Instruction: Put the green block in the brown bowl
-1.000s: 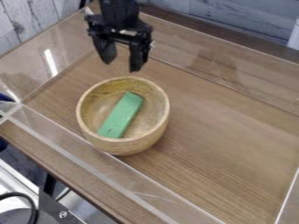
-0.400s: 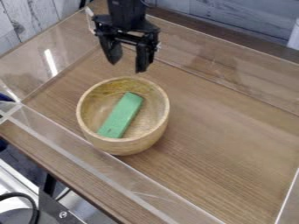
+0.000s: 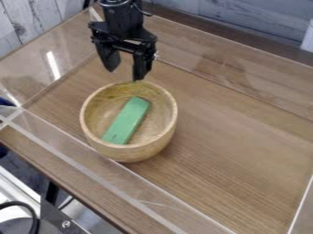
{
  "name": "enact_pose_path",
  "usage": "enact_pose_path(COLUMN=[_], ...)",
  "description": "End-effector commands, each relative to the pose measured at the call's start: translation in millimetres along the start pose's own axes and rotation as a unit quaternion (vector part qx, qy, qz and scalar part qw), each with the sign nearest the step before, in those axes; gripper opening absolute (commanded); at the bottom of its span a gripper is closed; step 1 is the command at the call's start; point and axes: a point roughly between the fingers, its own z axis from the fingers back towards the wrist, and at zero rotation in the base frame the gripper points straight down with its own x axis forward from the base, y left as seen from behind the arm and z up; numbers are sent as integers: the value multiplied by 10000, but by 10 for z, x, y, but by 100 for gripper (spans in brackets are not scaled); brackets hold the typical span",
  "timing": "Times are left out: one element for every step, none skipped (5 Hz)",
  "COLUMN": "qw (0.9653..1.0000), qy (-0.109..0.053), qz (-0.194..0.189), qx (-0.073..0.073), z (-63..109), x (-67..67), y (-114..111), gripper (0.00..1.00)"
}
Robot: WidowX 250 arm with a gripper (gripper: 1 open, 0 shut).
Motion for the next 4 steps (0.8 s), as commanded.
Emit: enact_pose_path(qw=[9997, 9996, 9994, 9996], qy=[-221, -212, -265, -287], qz=[41, 117, 176, -46], qx=[115, 121, 104, 58], z=[67, -10, -25, -67], x=[62, 139, 203, 194], y=[67, 83, 83, 10], gripper=[100, 100, 100, 100])
